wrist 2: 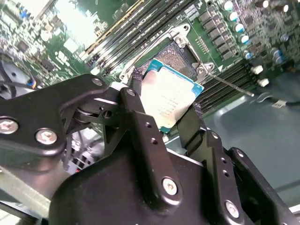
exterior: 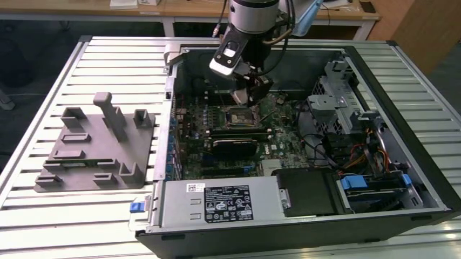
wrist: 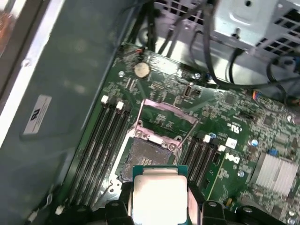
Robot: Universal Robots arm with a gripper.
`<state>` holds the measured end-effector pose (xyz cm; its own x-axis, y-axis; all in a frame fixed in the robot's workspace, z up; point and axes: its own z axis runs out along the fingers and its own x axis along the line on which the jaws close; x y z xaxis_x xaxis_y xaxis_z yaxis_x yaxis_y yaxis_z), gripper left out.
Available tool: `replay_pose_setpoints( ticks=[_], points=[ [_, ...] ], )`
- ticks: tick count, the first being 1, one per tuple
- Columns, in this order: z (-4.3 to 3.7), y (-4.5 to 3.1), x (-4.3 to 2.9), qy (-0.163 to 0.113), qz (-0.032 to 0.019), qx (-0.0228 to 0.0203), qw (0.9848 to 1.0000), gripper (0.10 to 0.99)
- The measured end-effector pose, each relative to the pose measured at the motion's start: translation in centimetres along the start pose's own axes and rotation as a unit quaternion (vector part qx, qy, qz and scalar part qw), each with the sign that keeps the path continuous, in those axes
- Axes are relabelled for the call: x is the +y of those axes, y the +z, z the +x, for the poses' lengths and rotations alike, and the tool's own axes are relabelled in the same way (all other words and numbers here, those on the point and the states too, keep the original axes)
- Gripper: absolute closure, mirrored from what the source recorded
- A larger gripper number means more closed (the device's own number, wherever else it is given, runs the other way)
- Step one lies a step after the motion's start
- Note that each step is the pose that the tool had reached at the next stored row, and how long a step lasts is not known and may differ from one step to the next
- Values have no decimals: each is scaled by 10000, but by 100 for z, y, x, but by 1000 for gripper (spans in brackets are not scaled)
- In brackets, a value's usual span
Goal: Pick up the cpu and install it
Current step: 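Place the cpu into insertion slot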
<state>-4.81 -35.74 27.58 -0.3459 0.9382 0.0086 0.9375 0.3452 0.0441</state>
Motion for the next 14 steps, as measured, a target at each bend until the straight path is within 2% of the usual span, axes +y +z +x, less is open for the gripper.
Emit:
replay_pose_setpoints(
  ticks=[3, 7, 11, 14],
  points=[
    [0, 1, 0, 258, -2, -11, 9997, 541],
    [0, 1, 0, 603, -5, -27, 9982, 541],
    [0, 2, 0, 949, -8, -42, 9955, 541],
    [0, 3, 0, 1208, -10, -54, 9927, 541]
  ],
)
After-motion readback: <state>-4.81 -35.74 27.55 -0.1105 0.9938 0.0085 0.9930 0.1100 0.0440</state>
